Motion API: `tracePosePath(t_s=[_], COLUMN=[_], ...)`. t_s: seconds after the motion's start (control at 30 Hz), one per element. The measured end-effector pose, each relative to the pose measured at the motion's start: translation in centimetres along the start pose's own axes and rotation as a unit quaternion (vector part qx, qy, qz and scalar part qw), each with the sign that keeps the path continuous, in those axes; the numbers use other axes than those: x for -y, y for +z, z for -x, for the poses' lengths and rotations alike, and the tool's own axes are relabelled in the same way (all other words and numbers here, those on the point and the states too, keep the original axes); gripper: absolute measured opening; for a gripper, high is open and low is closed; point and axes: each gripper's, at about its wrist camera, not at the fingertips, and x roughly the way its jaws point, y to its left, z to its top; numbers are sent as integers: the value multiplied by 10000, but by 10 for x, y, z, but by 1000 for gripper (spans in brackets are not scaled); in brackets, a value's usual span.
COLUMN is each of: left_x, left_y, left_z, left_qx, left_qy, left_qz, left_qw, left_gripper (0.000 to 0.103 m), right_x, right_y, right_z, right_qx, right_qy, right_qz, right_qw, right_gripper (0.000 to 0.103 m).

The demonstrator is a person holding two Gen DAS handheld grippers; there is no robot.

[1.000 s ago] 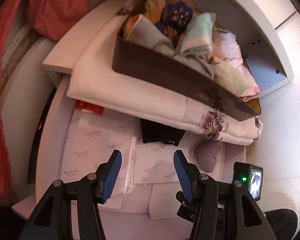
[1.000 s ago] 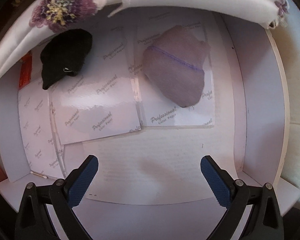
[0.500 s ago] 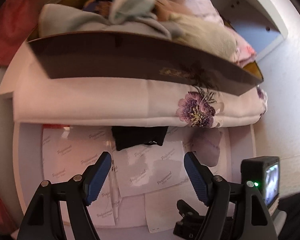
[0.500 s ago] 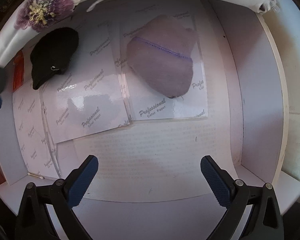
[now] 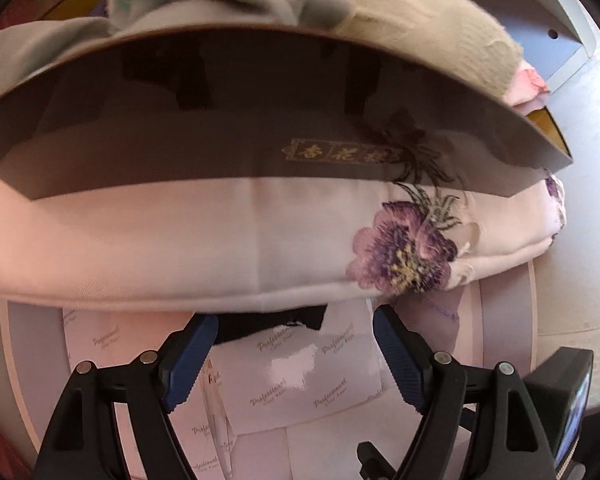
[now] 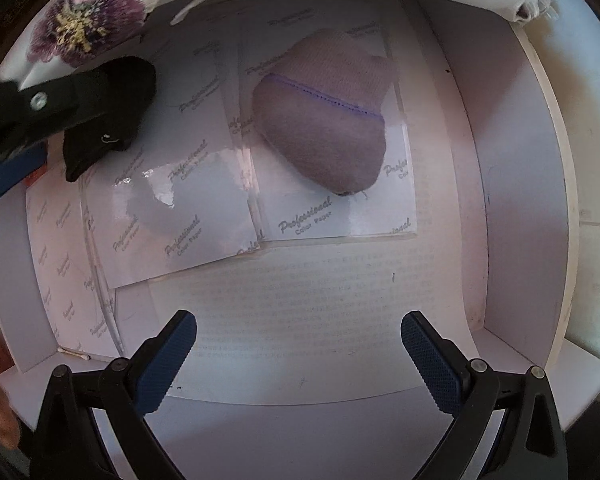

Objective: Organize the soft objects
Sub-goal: 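Move the left tool back down over the drawer, then grasp the black knit item in the drawer with the left tool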

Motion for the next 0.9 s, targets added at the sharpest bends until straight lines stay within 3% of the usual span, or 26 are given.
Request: tracePosePath(t_s=[0.3,0.47,0.6,0.73,0.9], left_x=[3,7,7,7,-12], left_y=[8,11,14,14,5], left_z=[-20,-25,-25,-22,-7], left_qx=[-36,106,193,188,61], left_qy=[272,381,403,185,-70], left_qz=[-239,-314,-429,-565,-265], left_qw=[9993,9987,9981,9981,9996], left_gripper=[81,76,51,26,13], right_x=[4,6,4,-1,-5], right_y=[1,2,1,2,2], right_z=[0,-1,-2,-5,-6], right_qx=[-17,-42,-42,-39,-44], right_qy=[-56,-11,-14,-27,-81], right_qz=[-52,-70,-33,-38,-24], right_qw=[10000,10000,10000,10000,10000], right_gripper=[103,103,103,103,103])
